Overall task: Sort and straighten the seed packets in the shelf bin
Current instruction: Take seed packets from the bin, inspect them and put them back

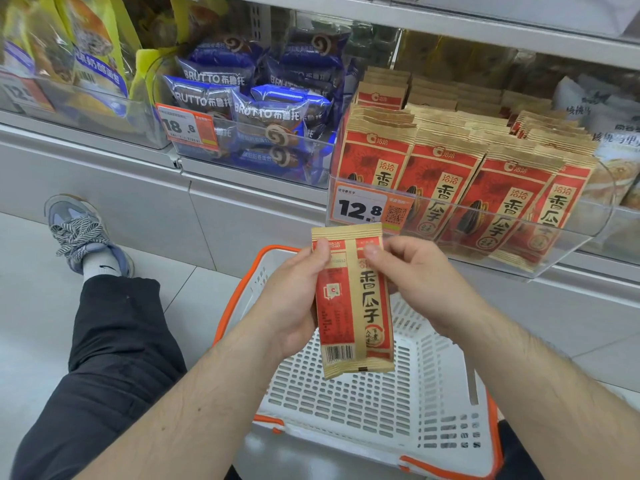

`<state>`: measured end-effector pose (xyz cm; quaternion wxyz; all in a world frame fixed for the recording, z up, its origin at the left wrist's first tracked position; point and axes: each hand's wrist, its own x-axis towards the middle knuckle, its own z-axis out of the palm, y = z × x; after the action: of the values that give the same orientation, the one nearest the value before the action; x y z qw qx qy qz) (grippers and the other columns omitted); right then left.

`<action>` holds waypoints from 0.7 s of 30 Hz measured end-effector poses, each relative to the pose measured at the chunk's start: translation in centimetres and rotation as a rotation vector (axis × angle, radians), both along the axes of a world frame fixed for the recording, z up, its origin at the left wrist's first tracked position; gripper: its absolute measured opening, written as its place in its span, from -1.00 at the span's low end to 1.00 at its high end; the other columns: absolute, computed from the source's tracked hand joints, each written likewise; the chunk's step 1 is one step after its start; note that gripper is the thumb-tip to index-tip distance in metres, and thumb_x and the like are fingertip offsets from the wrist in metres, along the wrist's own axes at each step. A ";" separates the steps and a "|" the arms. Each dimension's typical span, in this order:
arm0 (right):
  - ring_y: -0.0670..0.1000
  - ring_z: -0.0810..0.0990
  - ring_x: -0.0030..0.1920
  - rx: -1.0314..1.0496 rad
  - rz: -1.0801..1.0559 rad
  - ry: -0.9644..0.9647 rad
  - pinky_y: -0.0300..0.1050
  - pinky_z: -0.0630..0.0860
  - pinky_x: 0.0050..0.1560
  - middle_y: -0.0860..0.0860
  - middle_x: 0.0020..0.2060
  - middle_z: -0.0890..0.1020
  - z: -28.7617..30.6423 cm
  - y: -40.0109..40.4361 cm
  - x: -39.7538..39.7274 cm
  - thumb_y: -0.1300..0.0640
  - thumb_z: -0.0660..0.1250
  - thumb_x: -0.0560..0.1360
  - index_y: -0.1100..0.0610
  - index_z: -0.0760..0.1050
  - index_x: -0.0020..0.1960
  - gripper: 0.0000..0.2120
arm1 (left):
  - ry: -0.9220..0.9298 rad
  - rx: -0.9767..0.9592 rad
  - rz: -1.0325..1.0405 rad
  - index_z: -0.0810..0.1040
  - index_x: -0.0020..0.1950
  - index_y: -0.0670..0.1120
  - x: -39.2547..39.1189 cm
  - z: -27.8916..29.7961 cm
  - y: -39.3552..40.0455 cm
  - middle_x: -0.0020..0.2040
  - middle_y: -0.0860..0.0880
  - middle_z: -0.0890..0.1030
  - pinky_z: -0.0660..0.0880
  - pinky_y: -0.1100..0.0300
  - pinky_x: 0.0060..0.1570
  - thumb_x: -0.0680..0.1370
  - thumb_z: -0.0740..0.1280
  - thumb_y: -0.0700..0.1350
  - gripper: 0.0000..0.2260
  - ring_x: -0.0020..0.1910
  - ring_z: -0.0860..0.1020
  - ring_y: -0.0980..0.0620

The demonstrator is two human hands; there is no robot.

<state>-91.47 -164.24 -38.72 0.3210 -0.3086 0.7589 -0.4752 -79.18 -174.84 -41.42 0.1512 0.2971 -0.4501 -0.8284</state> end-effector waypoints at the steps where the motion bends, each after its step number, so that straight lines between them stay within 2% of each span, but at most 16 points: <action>1: 0.00 0.68 -0.23 -0.051 -0.021 -0.010 -0.13 0.62 -0.12 0.09 -0.19 0.72 0.2 -0.1 0.1 0.05 0.30 0.60 0.26 0.61 -0.01 -0.73 | 0.004 0.000 -0.022 0.60 0.26 -0.11 0.0 0.0 0.0 0.10 -0.17 0.71 0.57 -0.14 0.15 0.68 0.13 0.09 -0.61 0.10 0.68 -0.15; 4: -0.09 0.59 -0.37 -0.106 -0.058 -0.041 -0.25 0.53 -0.31 0.06 -0.34 0.66 0.5 -0.1 0.1 0.14 0.25 0.63 0.35 0.57 -0.12 -0.71 | 0.016 0.019 -0.051 0.58 0.31 -0.12 0.0 0.0 0.1 0.14 -0.18 0.69 0.57 -0.16 0.19 0.67 0.12 0.12 -0.56 0.15 0.66 -0.18; 6: -0.08 0.59 -0.39 -0.115 -0.069 -0.095 -0.26 0.50 -0.35 0.02 -0.39 0.65 0.5 0.0 -0.1 0.17 0.25 0.63 0.28 0.56 -0.20 -0.71 | 0.022 0.030 -0.065 0.57 0.32 -0.13 0.0 0.1 0.2 0.15 -0.19 0.68 0.59 -0.14 0.16 0.67 0.11 0.12 -0.56 0.16 0.65 -0.21; 11: -0.09 0.57 -0.45 -0.133 -0.107 -0.223 -0.33 0.46 -0.43 0.03 -0.43 0.64 0.7 0.1 -0.1 0.20 0.25 0.62 0.25 0.56 -0.22 -0.73 | 0.027 0.029 -0.088 0.59 0.29 -0.12 0.1 0.1 0.1 0.11 -0.16 0.70 0.63 -0.05 0.06 0.66 0.13 0.12 -0.57 0.08 0.69 -0.13; 13: -0.07 0.59 -0.42 -0.133 -0.106 -0.242 -0.30 0.48 -0.40 0.05 -0.41 0.65 0.7 0.1 0.0 0.19 0.25 0.62 0.24 0.57 -0.22 -0.72 | 0.028 0.027 -0.090 0.60 0.29 -0.11 0.1 0.1 0.2 0.10 -0.15 0.71 0.63 -0.04 0.04 0.67 0.12 0.12 -0.57 0.04 0.69 -0.11; 17: -0.05 0.60 -0.37 -0.105 -0.076 -0.231 -0.22 0.50 -0.33 0.06 -0.37 0.67 0.7 0.1 -0.1 0.17 0.24 0.63 0.21 0.58 -0.20 -0.72 | 0.011 0.034 -0.079 0.59 0.29 -0.11 0.2 0.0 0.1 0.11 -0.16 0.70 0.60 -0.09 0.11 0.67 0.11 0.12 -0.57 0.10 0.68 -0.14; 21: 0.01 0.62 -0.25 0.038 0.049 -0.139 0.00 0.50 -0.08 0.08 -0.20 0.72 0.7 0.4 -0.8 0.14 0.32 0.58 0.22 0.59 -0.02 -0.85 | 0.005 0.075 -0.019 0.59 0.27 -0.10 0.4 -0.2 -0.4 0.09 -0.17 0.71 0.59 -0.11 0.07 0.68 0.09 0.12 -0.58 0.07 0.69 -0.14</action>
<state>-92.24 -163.80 -38.01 0.3901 -0.2872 0.7360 -0.4729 -78.76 -175.25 -41.64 0.1331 0.2959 -0.4212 -0.8470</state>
